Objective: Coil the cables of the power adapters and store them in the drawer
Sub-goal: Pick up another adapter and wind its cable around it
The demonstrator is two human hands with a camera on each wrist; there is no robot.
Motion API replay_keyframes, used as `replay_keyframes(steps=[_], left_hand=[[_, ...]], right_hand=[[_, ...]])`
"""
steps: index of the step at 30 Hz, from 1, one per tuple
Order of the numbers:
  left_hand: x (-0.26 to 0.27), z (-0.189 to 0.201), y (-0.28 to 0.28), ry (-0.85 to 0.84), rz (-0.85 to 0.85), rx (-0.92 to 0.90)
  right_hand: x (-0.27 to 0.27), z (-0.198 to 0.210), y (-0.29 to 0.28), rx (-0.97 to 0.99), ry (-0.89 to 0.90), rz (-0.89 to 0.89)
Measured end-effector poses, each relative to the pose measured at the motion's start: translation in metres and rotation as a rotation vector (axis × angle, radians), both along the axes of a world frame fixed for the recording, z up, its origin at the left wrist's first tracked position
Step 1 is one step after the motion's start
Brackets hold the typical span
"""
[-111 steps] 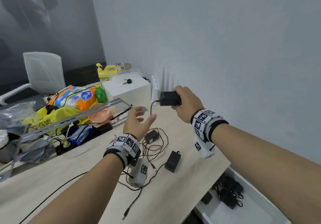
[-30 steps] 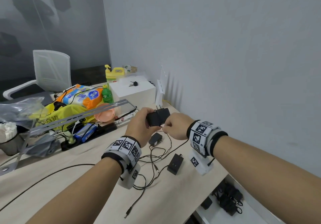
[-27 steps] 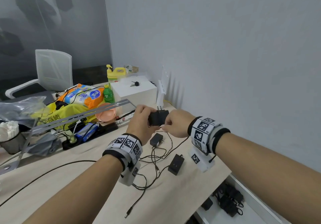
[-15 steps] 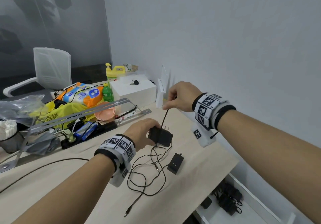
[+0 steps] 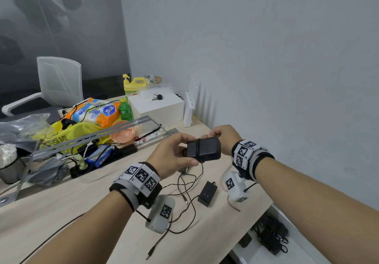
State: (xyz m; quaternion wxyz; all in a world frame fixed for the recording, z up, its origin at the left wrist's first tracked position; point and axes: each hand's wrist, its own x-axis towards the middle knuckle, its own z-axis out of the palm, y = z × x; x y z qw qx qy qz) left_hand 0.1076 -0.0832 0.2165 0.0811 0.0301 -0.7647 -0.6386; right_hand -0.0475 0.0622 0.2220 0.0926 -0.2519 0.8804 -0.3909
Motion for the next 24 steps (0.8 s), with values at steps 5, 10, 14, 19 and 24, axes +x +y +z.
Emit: replay_keyframes(steps=[5,10,14,19,24], left_hand=[[-0.007,-0.005,-0.003,0.061,0.105,0.058],[-0.02,-0.017,-0.008,0.085,0.308,-0.018],[-0.024,-0.03,-0.017,0.027,0.443,-0.369],[-0.025,-0.032,-0.024,0.021,0.366,-0.689],[-0.018,-0.033,-0.021,0.116,0.134,-0.757]], right_hand=[[0.006,-0.013,0.005,0.048,-0.069,0.035],[0.025,-0.013,0.003,0.178,-0.12,0.204],[0.027,-0.004,-0.004,0.276,0.066,0.303],[0.028,0.018,-0.01,0.355,0.24,0.378],[0.012,0.028,-0.011,0.195,0.145,0.379]])
